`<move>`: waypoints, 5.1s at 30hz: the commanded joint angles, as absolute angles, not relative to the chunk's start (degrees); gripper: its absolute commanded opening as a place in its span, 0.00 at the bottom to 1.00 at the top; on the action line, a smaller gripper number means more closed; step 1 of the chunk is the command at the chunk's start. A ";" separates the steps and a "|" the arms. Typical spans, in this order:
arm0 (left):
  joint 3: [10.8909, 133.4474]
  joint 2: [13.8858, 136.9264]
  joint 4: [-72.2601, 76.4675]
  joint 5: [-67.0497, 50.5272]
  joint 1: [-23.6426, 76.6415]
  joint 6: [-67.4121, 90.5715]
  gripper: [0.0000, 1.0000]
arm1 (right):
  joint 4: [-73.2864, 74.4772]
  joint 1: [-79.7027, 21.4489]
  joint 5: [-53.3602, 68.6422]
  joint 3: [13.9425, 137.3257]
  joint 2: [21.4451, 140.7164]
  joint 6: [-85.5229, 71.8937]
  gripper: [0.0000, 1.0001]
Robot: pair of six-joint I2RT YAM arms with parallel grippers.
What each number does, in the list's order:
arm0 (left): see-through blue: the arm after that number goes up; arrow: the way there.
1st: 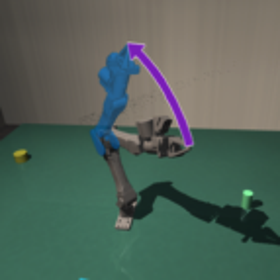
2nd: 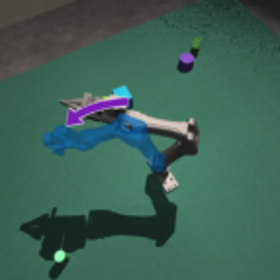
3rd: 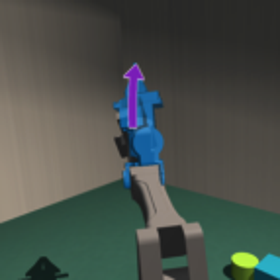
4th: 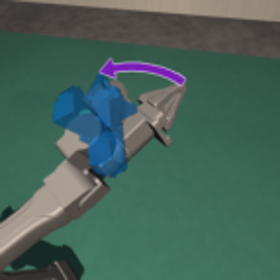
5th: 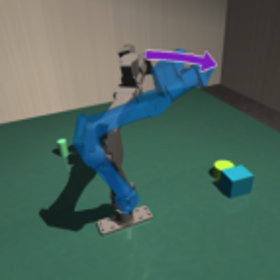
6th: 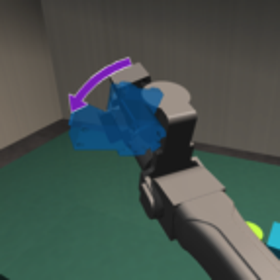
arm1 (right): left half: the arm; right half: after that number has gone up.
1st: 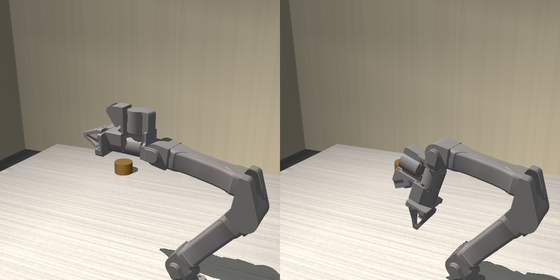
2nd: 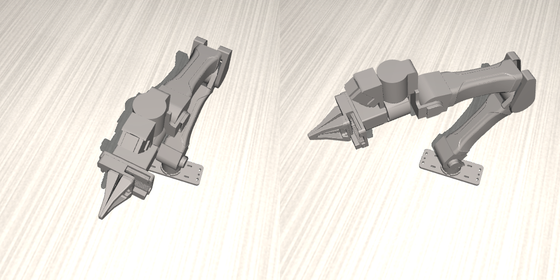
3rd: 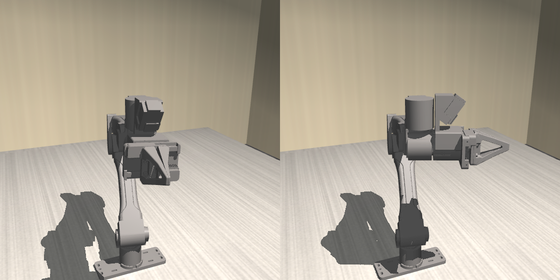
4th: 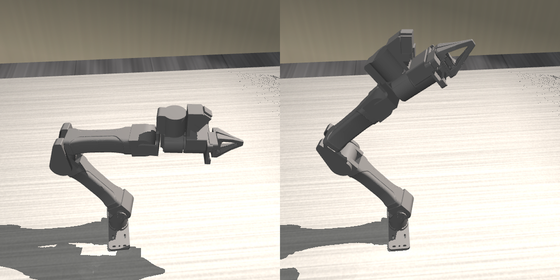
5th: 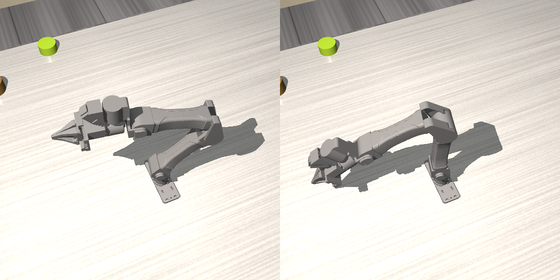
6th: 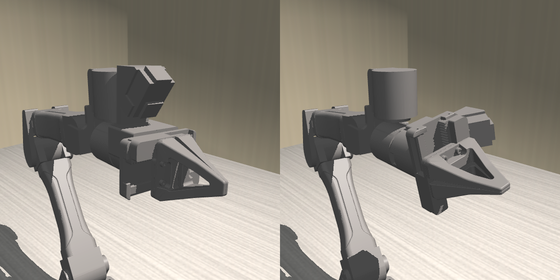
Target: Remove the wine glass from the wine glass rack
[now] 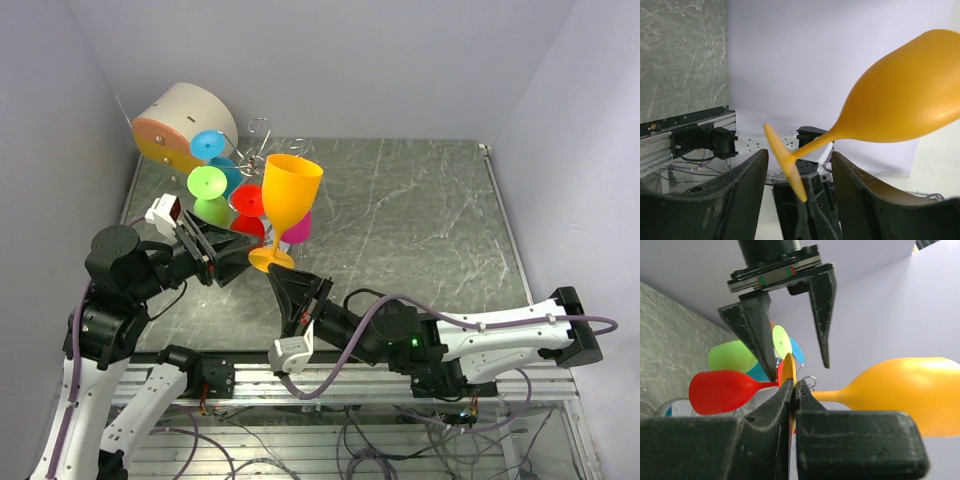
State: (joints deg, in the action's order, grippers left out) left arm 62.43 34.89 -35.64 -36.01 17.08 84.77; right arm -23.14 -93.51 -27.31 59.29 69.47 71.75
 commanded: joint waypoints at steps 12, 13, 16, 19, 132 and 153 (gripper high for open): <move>59.26 33.04 -32.81 -38.94 17.40 89.64 0.07 | -27.58 -94.37 -27.83 57.93 68.95 69.86 0.01; 58.93 32.72 -32.60 -38.66 17.40 89.69 0.07 | -27.49 -94.51 -28.26 57.88 68.45 69.25 0.09; 58.05 31.94 -31.17 -37.90 17.38 89.47 0.07 | -25.51 -95.10 -31.44 57.79 66.53 66.14 0.29; 58.58 31.28 -31.36 -35.93 17.35 87.89 0.07 | -19.85 -96.04 -35.40 57.67 62.76 60.71 0.47; 72.24 27.91 -58.44 -9.88 17.32 51.84 0.56 | 62.74 -15.46 -18.61 126.92 93.42 -13.00 0.00; 69.97 26.43 -62.21 -7.77 17.31 49.72 0.55 | 60.26 -4.82 -4.24 101.11 103.23 -11.92 0.00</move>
